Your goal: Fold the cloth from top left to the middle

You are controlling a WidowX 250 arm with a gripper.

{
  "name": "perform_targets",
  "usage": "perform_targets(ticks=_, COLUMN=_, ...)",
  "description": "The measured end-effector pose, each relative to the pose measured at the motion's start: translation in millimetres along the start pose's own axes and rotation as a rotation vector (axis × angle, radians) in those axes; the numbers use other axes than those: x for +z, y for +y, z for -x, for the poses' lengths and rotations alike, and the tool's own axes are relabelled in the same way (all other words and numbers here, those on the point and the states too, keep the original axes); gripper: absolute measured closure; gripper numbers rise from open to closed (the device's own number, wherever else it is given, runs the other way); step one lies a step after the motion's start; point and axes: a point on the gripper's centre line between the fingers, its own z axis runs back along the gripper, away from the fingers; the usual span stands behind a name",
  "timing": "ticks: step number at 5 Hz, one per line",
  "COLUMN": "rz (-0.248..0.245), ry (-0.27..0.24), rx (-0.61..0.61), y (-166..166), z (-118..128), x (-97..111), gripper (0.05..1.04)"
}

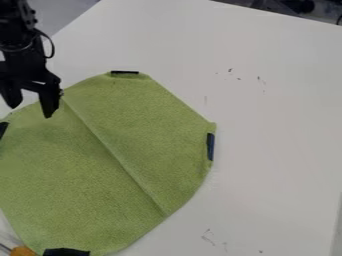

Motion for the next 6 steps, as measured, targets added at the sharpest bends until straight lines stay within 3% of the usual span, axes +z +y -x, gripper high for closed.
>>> perform_targets(ticks=4, rz=0.009, ry=-0.088, rx=-0.454, y=-58, z=-109, x=8, gripper=0.084)
perform_targets(ticks=6, rz=0.05, ry=-0.115, rx=-0.571, y=-61, z=-150, x=-12, gripper=0.084)
